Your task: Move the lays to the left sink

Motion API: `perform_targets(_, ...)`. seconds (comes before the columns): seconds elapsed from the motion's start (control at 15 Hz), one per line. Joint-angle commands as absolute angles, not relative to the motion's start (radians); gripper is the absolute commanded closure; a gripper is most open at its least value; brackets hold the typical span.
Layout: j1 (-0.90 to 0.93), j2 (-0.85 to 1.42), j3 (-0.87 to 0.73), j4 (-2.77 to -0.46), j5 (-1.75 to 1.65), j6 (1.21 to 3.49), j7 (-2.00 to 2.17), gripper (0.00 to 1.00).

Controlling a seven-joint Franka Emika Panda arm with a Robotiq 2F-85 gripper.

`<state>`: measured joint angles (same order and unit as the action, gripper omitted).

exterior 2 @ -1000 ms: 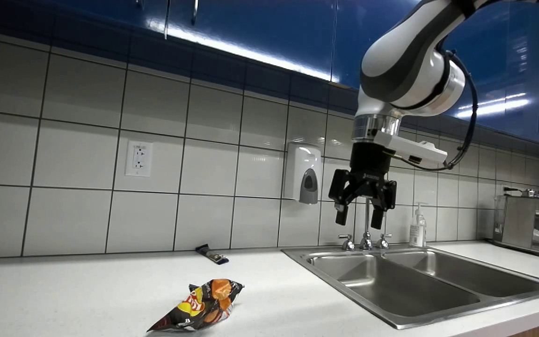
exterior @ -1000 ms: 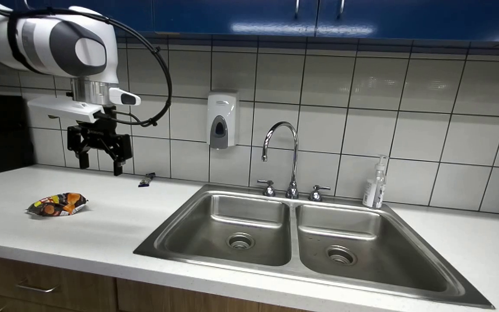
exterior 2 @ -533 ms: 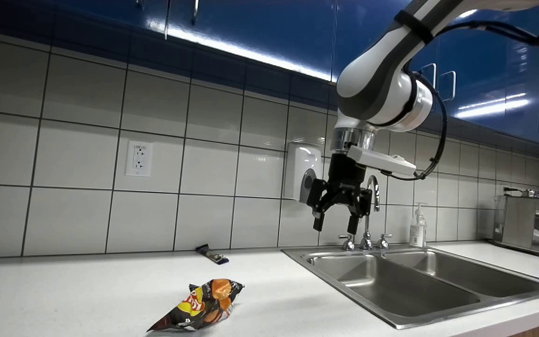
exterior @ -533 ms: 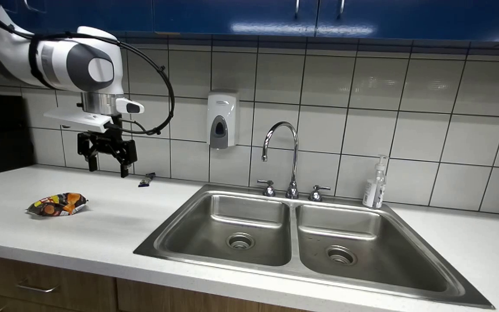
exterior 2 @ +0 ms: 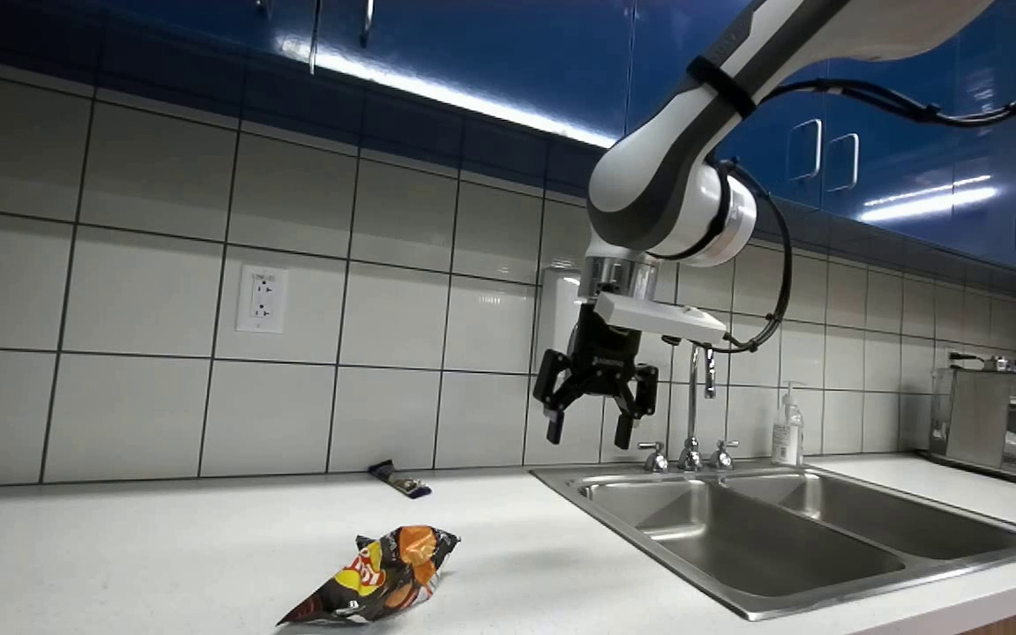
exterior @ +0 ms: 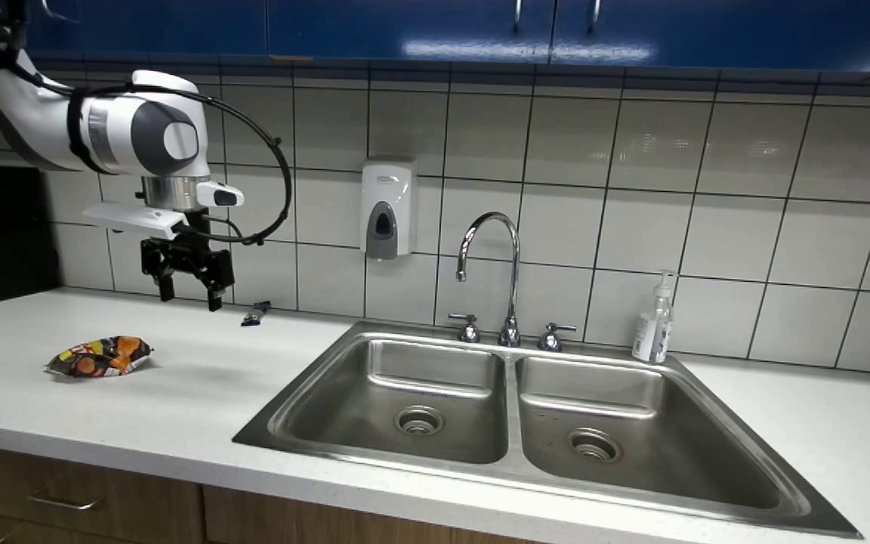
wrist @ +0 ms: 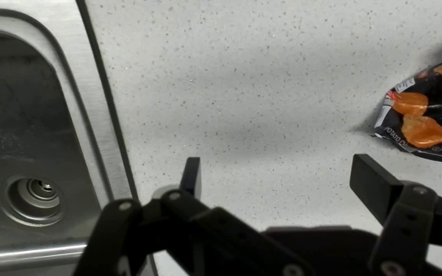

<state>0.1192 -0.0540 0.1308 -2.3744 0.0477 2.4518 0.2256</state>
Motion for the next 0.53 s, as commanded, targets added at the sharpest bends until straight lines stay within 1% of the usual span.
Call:
perform_targets(0.0,0.142,0.043,0.164,-2.276,-0.034,2.458,0.410,0.00)
perform_targets(0.2,0.184,0.125,0.165,-2.195,-0.094,2.457,0.535,0.00)
perform_targets(0.47,0.225,0.219,0.147,-2.102,-0.108,2.455,0.577,0.00)
